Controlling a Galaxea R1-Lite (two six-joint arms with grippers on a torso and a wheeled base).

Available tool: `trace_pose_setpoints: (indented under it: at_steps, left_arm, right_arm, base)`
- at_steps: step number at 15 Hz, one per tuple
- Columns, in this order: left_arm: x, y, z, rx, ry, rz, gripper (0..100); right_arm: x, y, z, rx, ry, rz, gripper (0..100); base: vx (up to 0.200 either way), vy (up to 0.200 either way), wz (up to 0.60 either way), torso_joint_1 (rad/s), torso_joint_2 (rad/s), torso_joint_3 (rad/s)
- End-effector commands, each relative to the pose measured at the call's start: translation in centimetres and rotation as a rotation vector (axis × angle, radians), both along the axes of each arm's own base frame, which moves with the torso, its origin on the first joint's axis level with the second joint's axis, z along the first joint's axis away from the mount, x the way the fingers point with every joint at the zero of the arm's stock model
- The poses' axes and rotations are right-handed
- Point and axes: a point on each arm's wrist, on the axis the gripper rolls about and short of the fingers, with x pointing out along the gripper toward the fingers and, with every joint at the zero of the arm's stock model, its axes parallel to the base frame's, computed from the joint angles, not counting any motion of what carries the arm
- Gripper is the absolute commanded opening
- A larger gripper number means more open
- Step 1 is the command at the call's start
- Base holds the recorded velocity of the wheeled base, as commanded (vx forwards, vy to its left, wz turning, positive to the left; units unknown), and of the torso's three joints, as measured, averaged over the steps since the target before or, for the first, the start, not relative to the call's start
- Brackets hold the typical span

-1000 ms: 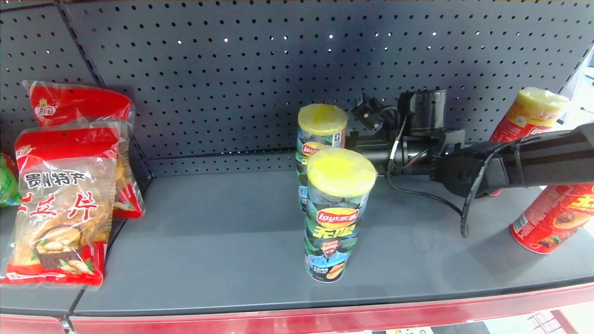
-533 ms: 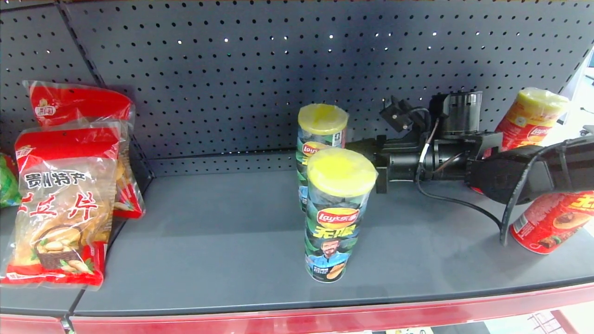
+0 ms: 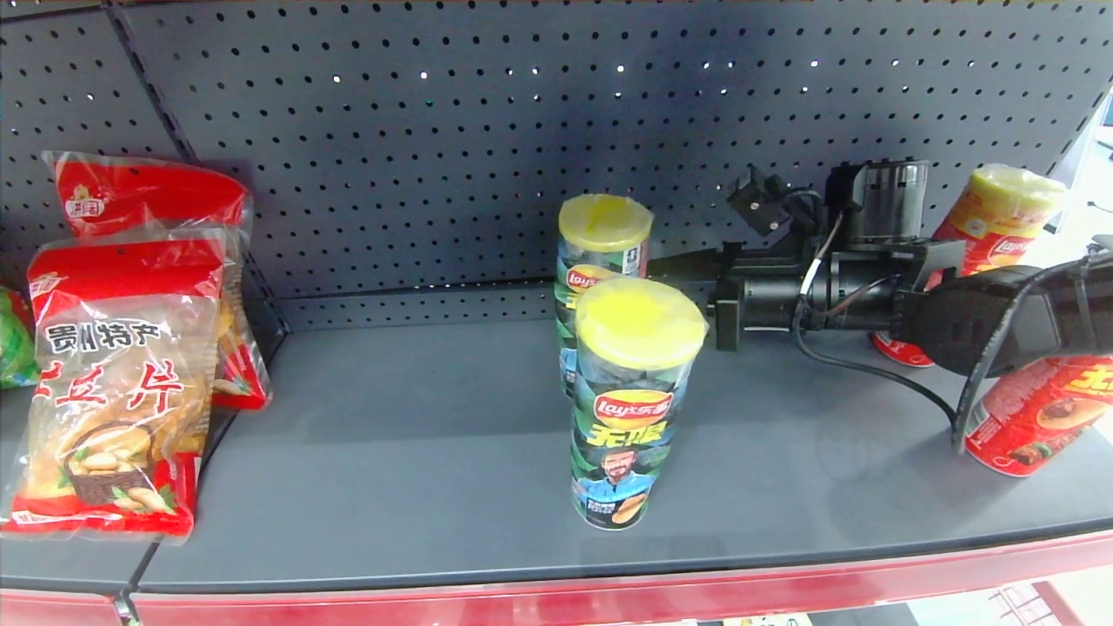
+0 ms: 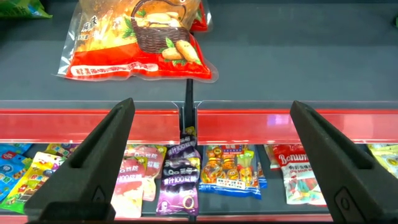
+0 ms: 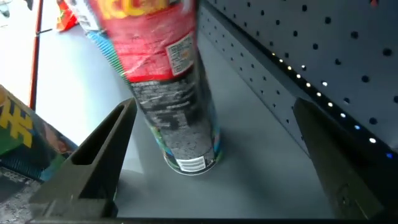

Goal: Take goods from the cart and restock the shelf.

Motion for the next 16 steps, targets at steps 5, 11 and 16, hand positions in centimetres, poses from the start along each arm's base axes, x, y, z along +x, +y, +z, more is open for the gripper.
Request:
trace_pose_setpoints:
  at_steps: [5,11,16]
  left_arm:
    - [0.0,0.0,0.0,-0.001,0.002,0.0,100]
    - [0.0,0.0,0.0,-0.001,0.0,0.0,100]
    - [0.0,0.0,0.0,-0.001,0.0,0.0,100]
  right_arm:
    - [0.3,-0.1,-0.2,-0.005,0.005,-0.029,100]
    - [0.4,-0.8,-0.1,-0.005,0.004,-0.046,100]
    - [0.4,-1.2,-0.1,-0.007,0.004,-0.056,100]
  base:
    - [0.0,0.0,0.0,0.0,0.0,0.0]
    - [0.0,0.0,0.0,0.0,0.0,0.0]
    - [0.0,0.0,0.0,0.0,0.0,0.0]
